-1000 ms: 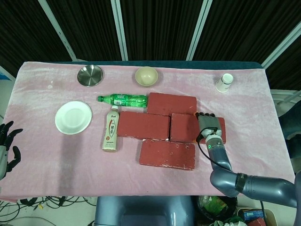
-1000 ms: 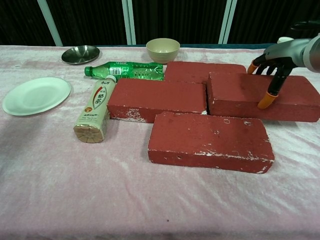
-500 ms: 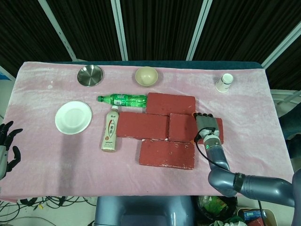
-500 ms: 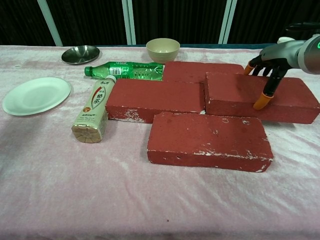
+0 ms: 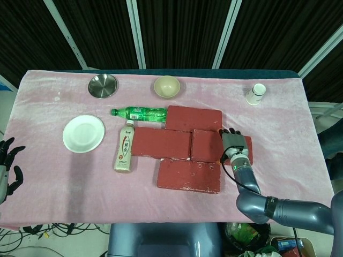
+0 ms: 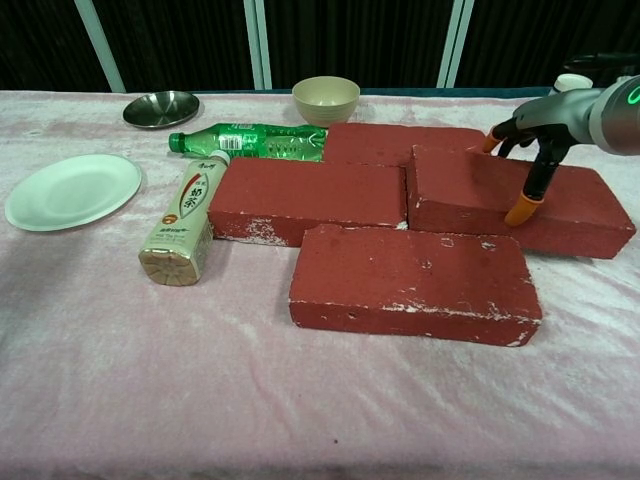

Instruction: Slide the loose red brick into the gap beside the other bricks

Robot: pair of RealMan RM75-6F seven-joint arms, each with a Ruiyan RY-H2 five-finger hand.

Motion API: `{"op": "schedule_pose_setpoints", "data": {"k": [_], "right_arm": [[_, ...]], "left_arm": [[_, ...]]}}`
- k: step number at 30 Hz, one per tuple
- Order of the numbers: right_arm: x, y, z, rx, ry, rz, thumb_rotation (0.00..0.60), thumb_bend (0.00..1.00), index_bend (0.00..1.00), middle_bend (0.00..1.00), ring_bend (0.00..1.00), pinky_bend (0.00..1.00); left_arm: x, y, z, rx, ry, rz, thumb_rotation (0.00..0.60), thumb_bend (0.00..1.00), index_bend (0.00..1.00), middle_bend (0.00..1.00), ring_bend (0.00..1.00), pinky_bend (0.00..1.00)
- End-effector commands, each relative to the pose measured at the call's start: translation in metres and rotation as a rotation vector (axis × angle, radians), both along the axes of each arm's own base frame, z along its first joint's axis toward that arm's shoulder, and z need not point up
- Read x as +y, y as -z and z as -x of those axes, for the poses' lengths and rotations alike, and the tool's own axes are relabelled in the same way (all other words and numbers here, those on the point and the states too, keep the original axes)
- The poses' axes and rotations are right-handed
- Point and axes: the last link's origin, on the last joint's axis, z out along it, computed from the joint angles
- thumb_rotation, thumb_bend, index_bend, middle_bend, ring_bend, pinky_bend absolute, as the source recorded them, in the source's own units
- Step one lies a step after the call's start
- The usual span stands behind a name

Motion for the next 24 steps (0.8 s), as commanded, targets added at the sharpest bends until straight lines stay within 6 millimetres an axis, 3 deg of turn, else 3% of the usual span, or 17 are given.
{"op": "schedule_pose_setpoints", "data": {"k": [1,14,19,24], "right_arm": [[0.0,0.0,0.0,0.0,0.002,-0.003,0.6,0.0,0.06,0.04,0.0,0.08],[-0.001,-0.007,-0.005,-0.028,-0.018,0.007,0.6,0.0,0.0,0.0,0.0,0.08],[0.004,-0.043,-0.005,-0.007,-0.122,0.135,0.6,0.0,0.0,0.0,0.0,0.08],[0.041,-0.086,0.016,0.08,-0.256,0.27,0.6,0.0,0.0,0.0,0.0,0.08]], "left_arm": [[0.0,0.0,0.0,0.0,0.0,0.0,0.6,0.73,0.2,0.04,0.0,0.0],[0.0,-0.001,0.0,0.002,-0.001,-0.003,0.6,0.73,0.2,0.04,0.0,0.0],[0.0,-0.001,0.0,0.0,0.001,-0.005,0.6,0.74,0.2,0.04,0.0,0.0],[0.0,0.0,-0.001,0.002,0.003,-0.003,0.6,0.74,0.2,0.04,0.0,0.0]]}}
